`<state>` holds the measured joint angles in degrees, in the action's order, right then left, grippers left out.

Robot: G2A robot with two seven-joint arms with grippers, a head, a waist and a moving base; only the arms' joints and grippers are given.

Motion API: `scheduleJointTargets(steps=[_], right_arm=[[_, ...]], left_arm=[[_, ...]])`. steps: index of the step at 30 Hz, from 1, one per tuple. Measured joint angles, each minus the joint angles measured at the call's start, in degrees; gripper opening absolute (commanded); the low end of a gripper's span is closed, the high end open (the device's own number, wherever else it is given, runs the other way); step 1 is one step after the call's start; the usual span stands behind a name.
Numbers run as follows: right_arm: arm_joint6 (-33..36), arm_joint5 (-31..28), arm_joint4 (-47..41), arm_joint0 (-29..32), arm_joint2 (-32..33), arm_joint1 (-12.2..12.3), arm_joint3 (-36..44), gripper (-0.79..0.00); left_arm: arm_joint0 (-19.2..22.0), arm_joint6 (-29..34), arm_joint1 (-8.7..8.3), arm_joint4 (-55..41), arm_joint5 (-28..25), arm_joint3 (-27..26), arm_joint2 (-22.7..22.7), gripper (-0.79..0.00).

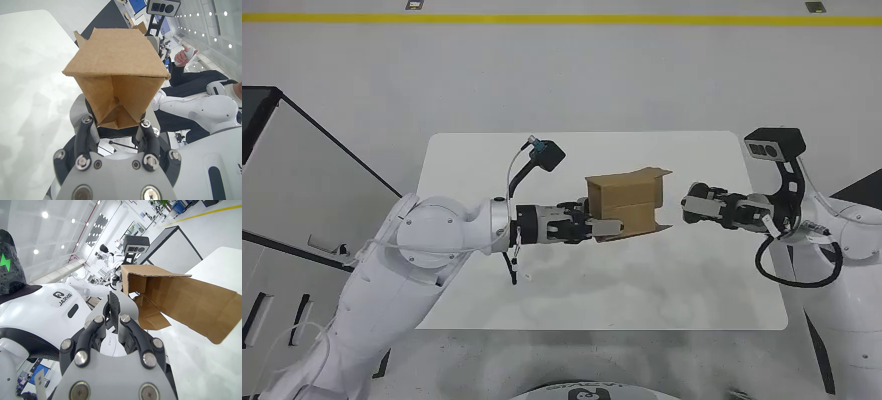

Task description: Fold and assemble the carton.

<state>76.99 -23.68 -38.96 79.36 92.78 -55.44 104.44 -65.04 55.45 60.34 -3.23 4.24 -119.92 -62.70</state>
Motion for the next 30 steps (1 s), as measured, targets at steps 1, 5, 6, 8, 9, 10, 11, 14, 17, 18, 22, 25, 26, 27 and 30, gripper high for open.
scheduleJointTargets(steps=[1,5,6,8,9,10,11,14,17,18,22,25,26,27,30], right_arm=[[0.0,0.0,0.0,0.0,0.0,0.0,0.0,-0.785],[-0.1,0.0,0.1,0.0,0.0,0.0,0.0,-0.785],[-0.4,0.0,0.3,0.0,0.1,0.0,0.1,-0.785],[-2.8,-0.6,1.1,0.4,0.8,0.0,0.3,-0.785],[-3.5,-0.9,1.1,0.6,1.3,0.0,0.3,-0.785],[-3.8,-1.2,1.0,0.9,2.0,0.0,0.3,-0.785],[-3.9,-1.4,0.5,1.4,3.1,0.1,0.3,-0.785],[-3.6,-1.6,-1.0,2.4,5.9,0.3,0.3,-0.785],[-4.2,-1.7,-1.0,2.8,7.5,0.4,0.2,-0.785],[-4.7,-1.7,-0.8,2.8,7.6,0.4,0.2,-0.785],[-7.2,-1.7,1.1,1.3,6.0,0.3,-0.8,-0.785],[-8.7,-1.7,2.8,-0.7,3.8,0.2,-1.7,-0.785],[-9.0,-1.5,3.5,-1.5,2.8,0.1,-2.1,-0.785],[-9.1,-1.4,3.9,-2.2,1.9,0.1,-2.4,-0.785],[-8.5,-0.7,4.7,-4.1,-1.1,-0.1,-3.3,-0.785]], left_arm=[[0.0,-0.2,0.02,-0.3,-0.3,-0.1,0.0,-0.785],[0.0,-0.3,0.04,-0.3,-0.5,-0.1,0.0,-0.785],[0.0,-0.3,0.04,-0.3,-0.5,-0.1,0.0,-0.785],[0.0,-0.3,0.04,-0.3,-0.5,-0.1,0.0,-0.785],[-0.1,-0.5,0.04,-0.3,-0.6,-0.1,0.1,-0.785],[-0.4,-0.9,0.04,-0.2,-0.7,-0.2,0.1,-0.785],[-0.7,-1.3,0.01,0.0,-0.9,-0.3,0.0,-0.785],[-1.1,-1.2,-0.12,0.2,-1.2,-0.5,-0.4,-0.785],[-1.5,-0.9,-0.2,0.0,-1.4,-0.7,-0.6,-0.785],[-1.5,-0.7,-0.22,0.0,-1.5,-0.8,-0.6,-0.785],[-1.5,0.0,-0.27,0.0,-2.0,-0.9,-0.3,-0.785],[-1.5,0.2,-0.28,-0.2,-2.3,-1.0,-0.2,-0.785],[-1.5,0.2,-0.29,-0.2,-2.3,-1.1,-0.1,-0.785],[-1.4,0.2,-0.29,-0.3,-2.4,-1.2,-0.1,-0.785],[-1.4,0.2,-0.3,-0.4,-2.5,-1.2,0.1,-0.785]])
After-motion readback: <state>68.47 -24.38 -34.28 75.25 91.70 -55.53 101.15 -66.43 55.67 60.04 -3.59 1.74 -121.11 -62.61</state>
